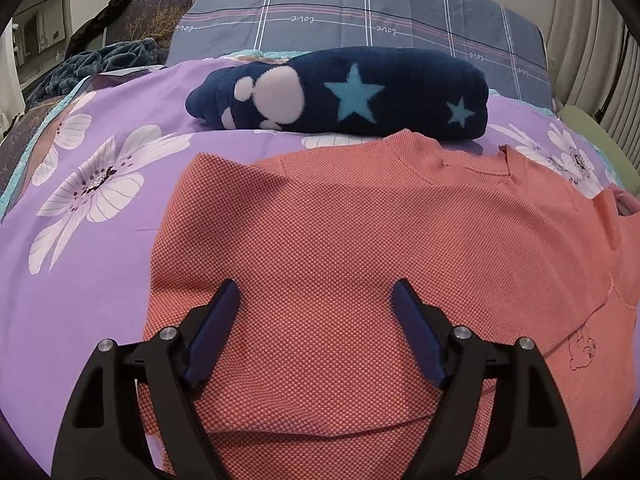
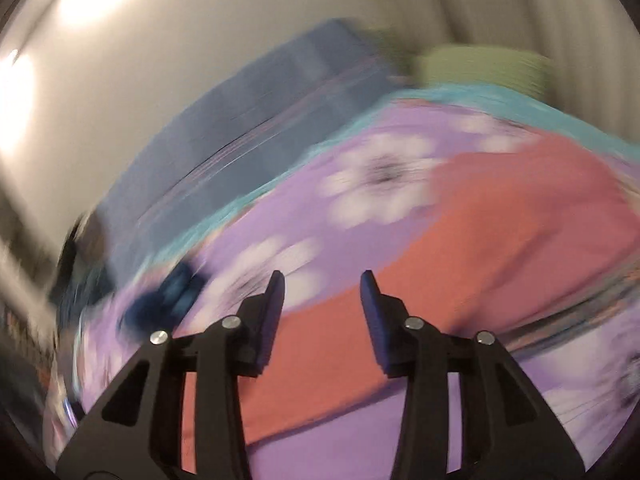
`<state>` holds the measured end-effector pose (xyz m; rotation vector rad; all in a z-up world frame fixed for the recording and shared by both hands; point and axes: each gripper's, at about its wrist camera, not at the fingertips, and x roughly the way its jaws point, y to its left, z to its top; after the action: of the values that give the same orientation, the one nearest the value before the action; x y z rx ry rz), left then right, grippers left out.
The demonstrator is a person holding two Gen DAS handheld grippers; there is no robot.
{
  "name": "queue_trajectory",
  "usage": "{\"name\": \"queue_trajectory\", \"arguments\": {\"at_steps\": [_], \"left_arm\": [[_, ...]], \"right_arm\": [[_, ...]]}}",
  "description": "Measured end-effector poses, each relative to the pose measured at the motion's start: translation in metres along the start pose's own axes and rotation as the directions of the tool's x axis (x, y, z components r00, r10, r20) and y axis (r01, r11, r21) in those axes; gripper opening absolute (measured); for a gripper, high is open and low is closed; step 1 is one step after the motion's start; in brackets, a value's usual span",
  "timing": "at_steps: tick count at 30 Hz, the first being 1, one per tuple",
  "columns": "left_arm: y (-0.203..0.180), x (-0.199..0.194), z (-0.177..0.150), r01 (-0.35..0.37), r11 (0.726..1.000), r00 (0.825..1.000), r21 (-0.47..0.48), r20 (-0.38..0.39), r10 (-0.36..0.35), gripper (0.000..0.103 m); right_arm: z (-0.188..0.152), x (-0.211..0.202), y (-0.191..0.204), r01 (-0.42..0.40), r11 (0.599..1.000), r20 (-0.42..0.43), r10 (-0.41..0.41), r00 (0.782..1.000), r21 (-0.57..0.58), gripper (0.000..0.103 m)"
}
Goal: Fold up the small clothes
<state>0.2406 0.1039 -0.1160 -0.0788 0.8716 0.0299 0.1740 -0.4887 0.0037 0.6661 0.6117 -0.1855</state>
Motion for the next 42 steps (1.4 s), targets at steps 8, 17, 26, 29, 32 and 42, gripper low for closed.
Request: {"name": "queue_trajectory", "arguments": {"at_steps": [8,17,26,29,32,42], "left_arm": [[-0.003,0.001,0.0,-0.025,1.0,1.0,0.014,0.0,0.025,0.084],[-0.002,0.001,0.0,-0.023,1.0,1.0,0.013,0.001,0.023,0.085],[-0.001,0.001,-0.001,-0.015,1.0,1.0,0.009,0.003,0.015,0.085],[0.001,0.001,-0.001,-0.003,1.0,1.0,0.0,0.005,0.003,0.085],[0.002,0.001,-0.001,0.01,1.0,1.0,-0.006,0.006,-0.01,0.085],[0.009,-0.012,0.004,0.171,0.983,0.985,-0.069,0.03,-0.17,0.082]], "right_arm": [[0.016,0.023,-0.103,0.004,0.958,-0.051,0.011,0.999,0.286,0.032],[0.024,0.036,-0.077,0.005,0.975,-0.004,-0.004,1.0,0.224,0.005],[-0.072,0.039,0.138,-0.415,0.897,-0.159,0.392,0.906,-0.154,0.003],[-0.141,0.049,0.201,-0.509,0.823,-0.304,0.432,0.849,-0.253,0.003],[-0.208,0.066,0.238,-0.537,0.768,-0.445,0.368,0.816,-0.35,0.003],[-0.273,0.085,0.212,-0.451,0.796,-0.514,0.21,0.831,-0.404,0.033]]}}
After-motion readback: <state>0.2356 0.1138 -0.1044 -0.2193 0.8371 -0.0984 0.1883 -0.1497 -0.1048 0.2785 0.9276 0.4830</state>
